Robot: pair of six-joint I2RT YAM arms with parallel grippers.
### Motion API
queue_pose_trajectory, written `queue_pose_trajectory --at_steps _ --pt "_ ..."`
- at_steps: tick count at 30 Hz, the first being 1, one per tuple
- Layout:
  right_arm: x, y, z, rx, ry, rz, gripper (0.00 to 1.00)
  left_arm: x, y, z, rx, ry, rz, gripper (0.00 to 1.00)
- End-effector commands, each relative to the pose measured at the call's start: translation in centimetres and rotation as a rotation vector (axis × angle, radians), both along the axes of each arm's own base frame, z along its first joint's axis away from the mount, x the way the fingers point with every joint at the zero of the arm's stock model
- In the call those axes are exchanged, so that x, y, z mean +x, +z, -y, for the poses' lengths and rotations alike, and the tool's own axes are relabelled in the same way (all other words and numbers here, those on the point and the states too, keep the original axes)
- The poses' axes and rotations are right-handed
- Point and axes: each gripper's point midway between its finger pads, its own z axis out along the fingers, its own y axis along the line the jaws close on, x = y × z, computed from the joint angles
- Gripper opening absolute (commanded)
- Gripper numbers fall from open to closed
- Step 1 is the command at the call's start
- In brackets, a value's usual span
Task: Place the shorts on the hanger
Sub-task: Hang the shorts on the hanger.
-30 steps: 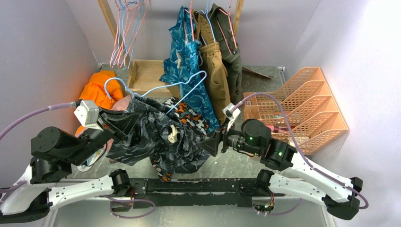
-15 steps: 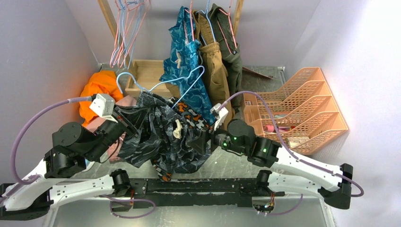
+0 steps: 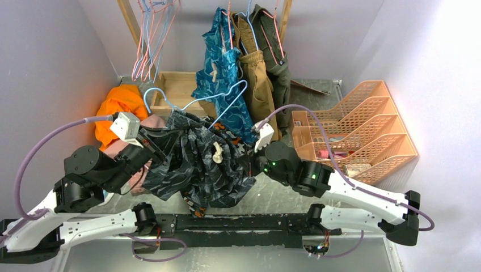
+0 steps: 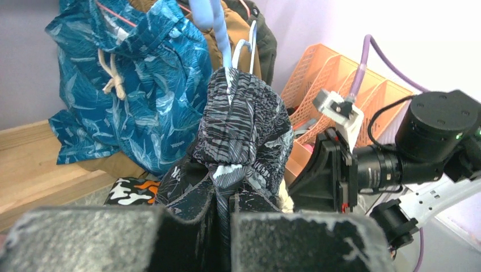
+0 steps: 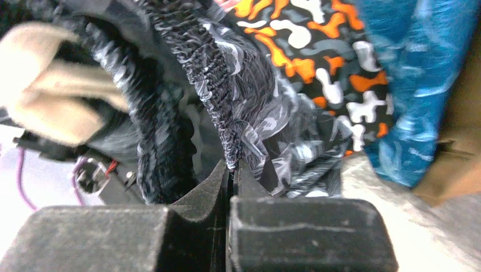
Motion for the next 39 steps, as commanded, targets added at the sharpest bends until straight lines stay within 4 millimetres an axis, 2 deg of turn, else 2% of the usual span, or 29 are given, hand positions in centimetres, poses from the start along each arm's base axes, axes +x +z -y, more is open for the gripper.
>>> queue_pose_trajectory --at_steps 1,2,3,5,8,14,19,23,26,33,39 --pt "2.7 3.1 3.5 -0.062 -0.196 0.096 0.0 -1.6 3.2 0.0 -0.018 -0.092 0.061 0.07" --pt "2.9 3.3 4.2 -0.081 -0.218 0.113 0.0 -2.1 3.7 -0.1 -0.021 -0.114 0.072 0.07" --pt "3.2 4.9 4.7 -0.07 -0.238 0.134 0.0 -2.6 4.2 -0.1 -0.027 -0.143 0.088 0.07" --pt "3.4 6.2 5.6 -0.077 -0.262 0.164 0.0 -3.5 4.9 -0.5 -0.045 -0.182 0.118 0.07" --pt "3.4 7.1 6.5 -0.112 -0.267 0.182 0.0 -4.8 5.3 -0.9 -0.061 -0.238 0.161 0.07" --pt "3.5 6.8 7.6 -0.191 -0.296 0.16 0.0 -7.5 4.1 -0.8 -0.04 -0.378 0.204 0.07" --pt "3.4 8.9 8.4 -0.145 -0.32 0.17 0.0 -8.7 2.2 0.2 0.027 -0.465 0.154 0.07" --pt "3.1 11.0 9.0 -0.116 -0.323 0.18 0.0 -8.8 0.3 1.4 0.1 -0.505 0.086 0.07" --pt "2.8 11.7 9.4 -0.112 -0.317 0.177 0.0 -8.3 -0.9 1.8 0.142 -0.493 0.055 0.07" --pt "2.2 12.1 10.3 -0.126 -0.309 0.158 0.0 -7.3 -2.9 2.5 0.246 -0.463 0.016 0.07" --pt "2.2 11.7 11.4 -0.16 -0.349 0.14 0.0 -7.0 -2.8 2.4 0.272 -0.454 0.037 0.07"
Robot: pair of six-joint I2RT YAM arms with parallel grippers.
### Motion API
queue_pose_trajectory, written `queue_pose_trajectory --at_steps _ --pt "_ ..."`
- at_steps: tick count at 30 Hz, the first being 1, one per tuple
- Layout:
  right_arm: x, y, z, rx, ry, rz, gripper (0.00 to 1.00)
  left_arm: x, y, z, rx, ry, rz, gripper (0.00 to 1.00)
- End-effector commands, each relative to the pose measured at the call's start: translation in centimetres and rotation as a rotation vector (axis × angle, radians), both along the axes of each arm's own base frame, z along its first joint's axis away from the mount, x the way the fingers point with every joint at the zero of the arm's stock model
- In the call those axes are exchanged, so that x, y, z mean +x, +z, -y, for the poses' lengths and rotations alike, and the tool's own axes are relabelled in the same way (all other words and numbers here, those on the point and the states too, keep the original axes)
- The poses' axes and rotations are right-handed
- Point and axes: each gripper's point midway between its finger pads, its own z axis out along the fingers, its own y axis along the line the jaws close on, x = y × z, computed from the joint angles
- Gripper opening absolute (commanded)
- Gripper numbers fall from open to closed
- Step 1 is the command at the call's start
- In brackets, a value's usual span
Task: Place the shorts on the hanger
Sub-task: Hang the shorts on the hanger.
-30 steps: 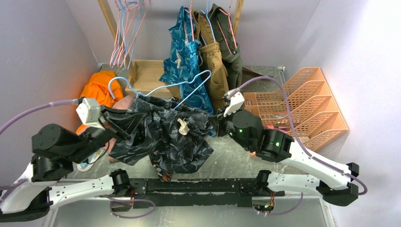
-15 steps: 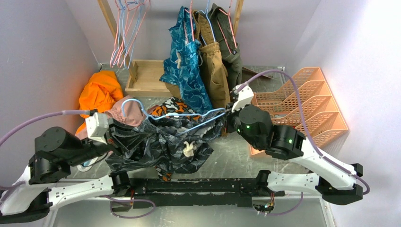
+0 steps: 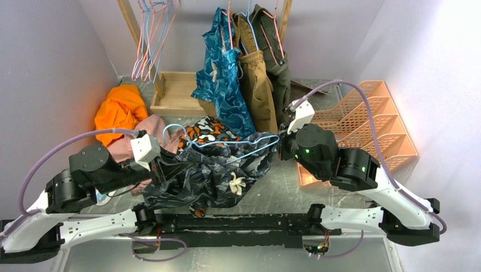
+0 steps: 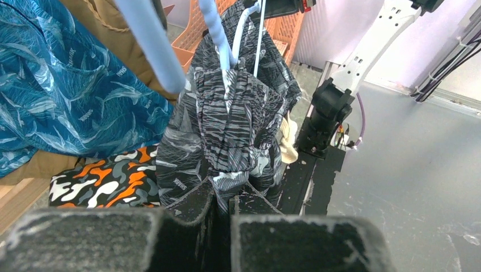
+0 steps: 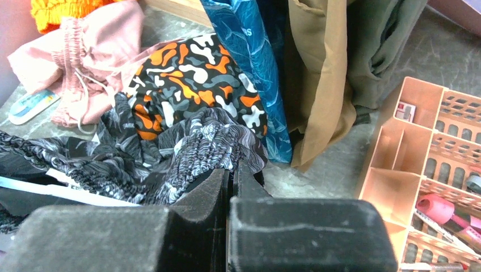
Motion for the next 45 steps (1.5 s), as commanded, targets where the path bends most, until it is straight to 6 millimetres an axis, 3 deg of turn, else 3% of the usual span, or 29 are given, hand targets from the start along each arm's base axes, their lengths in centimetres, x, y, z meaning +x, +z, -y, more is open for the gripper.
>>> queue_pose_trajectory --at_steps 1,8,13,22,31,37,41,45 --pt "0.2 0.6 1.5 0.003 -0.064 0.0 0.0 0.0 1.3 -0.7 -0.005 0.004 0.044 0.07" --pt "0.2 1.6 2.0 0.04 -0.066 0.034 0.0 -2.2 2.7 -1.5 -0.065 -0.1 0.094 0.07" --pt "0.3 2.1 2.0 0.013 -0.056 0.047 0.0 -2.6 0.9 -1.1 0.031 -0.129 0.039 0.07" --pt "0.3 2.3 1.5 -0.033 -0.039 0.034 0.0 0.3 -4.3 -0.3 0.267 -0.001 -0.051 0.07" --pt "0.2 1.4 2.2 -0.094 -0.061 -0.005 0.0 4.2 -3.8 -3.3 0.287 0.27 0.004 0.07" --pt "0.0 0.3 2.1 -0.154 -0.059 -0.052 0.0 5.7 -4.5 -4.5 0.338 0.381 0.005 0.07" --pt "-0.7 0.1 0.5 -0.146 0.004 -0.104 0.0 6.3 -6.1 -3.9 0.41 0.393 -0.012 0.07" --pt "-2.4 0.8 -3.3 -0.079 0.157 -0.196 0.0 6.4 -6.6 -1.9 0.426 0.351 -0.029 0.07"
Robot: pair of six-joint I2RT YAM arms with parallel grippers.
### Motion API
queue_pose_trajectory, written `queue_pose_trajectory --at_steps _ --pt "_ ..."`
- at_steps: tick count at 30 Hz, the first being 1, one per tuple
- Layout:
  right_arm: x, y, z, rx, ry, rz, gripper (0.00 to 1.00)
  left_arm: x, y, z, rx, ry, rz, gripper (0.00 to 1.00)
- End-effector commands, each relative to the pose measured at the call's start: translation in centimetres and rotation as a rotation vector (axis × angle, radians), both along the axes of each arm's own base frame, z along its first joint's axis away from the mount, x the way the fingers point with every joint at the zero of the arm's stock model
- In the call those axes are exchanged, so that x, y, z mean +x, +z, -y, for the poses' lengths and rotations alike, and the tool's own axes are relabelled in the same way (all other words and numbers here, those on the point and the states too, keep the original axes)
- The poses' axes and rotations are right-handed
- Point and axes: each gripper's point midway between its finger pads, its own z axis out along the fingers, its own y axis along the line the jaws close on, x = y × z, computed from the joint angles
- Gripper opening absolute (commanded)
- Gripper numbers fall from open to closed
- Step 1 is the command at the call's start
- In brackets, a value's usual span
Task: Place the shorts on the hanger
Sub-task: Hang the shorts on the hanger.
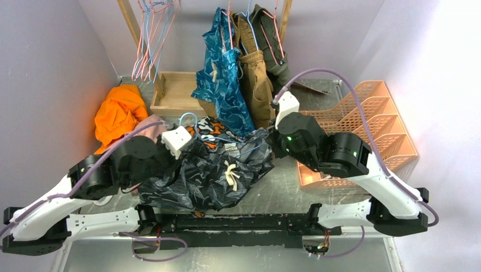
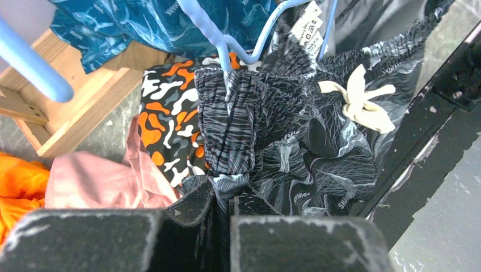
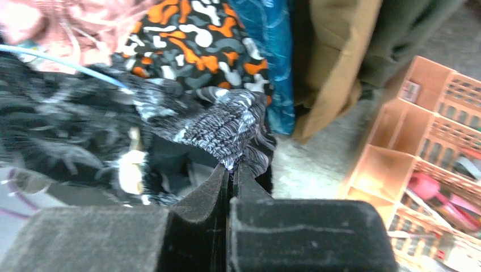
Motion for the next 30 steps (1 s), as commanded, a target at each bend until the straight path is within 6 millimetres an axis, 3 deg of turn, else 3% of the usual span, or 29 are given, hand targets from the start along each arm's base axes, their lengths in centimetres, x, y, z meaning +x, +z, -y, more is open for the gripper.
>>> queue_pose_trajectory --at_steps 1,6,12,17,22,24,30 --pt "-2.1 1.4 -3.7 0.114 0.145 -0.11 0.0 0.5 0.2 1.7 -0.004 -0.012 -0.006 0.07" --pt "-2.7 3.1 -7.9 0.251 0.223 -0.159 0.0 -0.3 2.8 5.2 -0.157 -0.125 0.01 0.07" --pt "-1.2 6.0 -10.4 0.37 0.19 -0.115 0.0 -2.5 6.6 6.9 -0.398 -0.28 0.079 0.07" --pt "-0.8 9.0 -12.0 0.411 0.224 -0.084 0.0 -3.4 7.2 6.9 -0.505 -0.32 0.097 0.07" --pt "-0.8 10.7 -11.3 0.43 0.229 -0.045 0.0 -4.0 6.2 6.7 -0.59 -0.34 0.116 0.07" --pt "-1.5 10.1 -11.9 0.43 0.272 -0.07 0.0 -4.3 6.3 6.5 -0.631 -0.355 0.14 0.07" --pt "-4.6 5.8 -14.1 0.337 0.456 -0.228 0.03 -4.4 7.3 6.0 -0.715 -0.365 0.222 0.07"
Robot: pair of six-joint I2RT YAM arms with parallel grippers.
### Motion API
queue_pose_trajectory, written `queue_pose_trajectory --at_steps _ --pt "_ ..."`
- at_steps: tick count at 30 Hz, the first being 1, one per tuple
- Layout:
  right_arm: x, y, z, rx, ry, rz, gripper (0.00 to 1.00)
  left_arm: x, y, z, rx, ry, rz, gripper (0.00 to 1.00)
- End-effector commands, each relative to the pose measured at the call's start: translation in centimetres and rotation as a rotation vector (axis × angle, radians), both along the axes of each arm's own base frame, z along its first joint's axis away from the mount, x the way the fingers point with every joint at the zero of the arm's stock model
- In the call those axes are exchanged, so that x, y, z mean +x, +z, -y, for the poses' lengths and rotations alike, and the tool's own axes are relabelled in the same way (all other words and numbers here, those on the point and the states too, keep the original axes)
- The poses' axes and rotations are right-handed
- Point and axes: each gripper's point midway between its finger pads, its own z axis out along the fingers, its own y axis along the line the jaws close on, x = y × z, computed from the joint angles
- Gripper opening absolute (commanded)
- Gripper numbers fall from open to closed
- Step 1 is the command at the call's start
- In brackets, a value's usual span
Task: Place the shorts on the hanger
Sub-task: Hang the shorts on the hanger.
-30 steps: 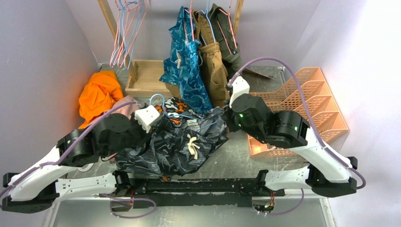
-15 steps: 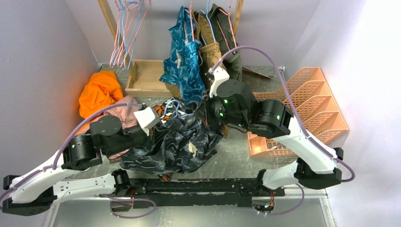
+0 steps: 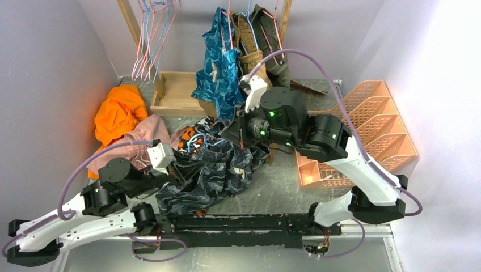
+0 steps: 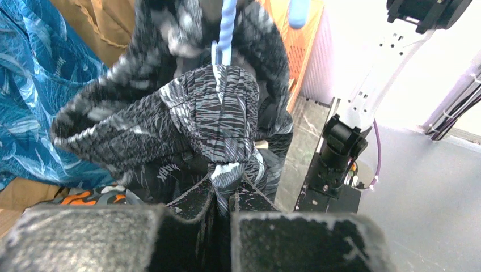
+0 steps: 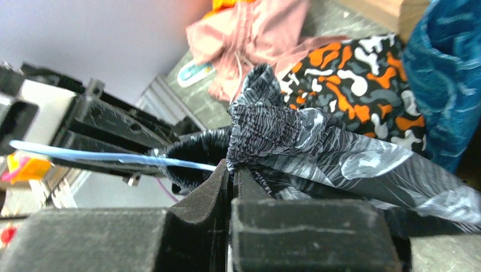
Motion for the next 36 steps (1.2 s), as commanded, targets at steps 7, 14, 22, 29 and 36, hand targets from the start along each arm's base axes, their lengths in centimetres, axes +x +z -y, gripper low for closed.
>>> queue_pose_trajectory --at_steps 7,14,22,29,36 --pt "-4.8 -1.7 -1.5 -0.016 0.306 -0.063 0.5 -0.9 5.0 -0.1 -0.263 -0.044 0.129 0.07" --pt "-7.0 1.6 -0.3 0.029 0.441 0.017 0.84 -0.7 5.0 -0.7 -0.29 -0.021 0.137 0.07" --pt "-5.9 4.1 3.7 0.1 0.404 0.393 0.84 -3.3 4.9 -1.1 -0.27 -0.143 0.109 0.07" --pt "-7.8 4.2 2.0 0.115 0.584 0.462 0.8 -6.6 4.4 -1.1 -0.174 -0.317 0.08 0.07" --pt "-9.7 2.1 -0.8 0.1 0.788 0.424 0.78 -7.1 4.4 -0.5 -0.127 -0.361 0.077 0.07"
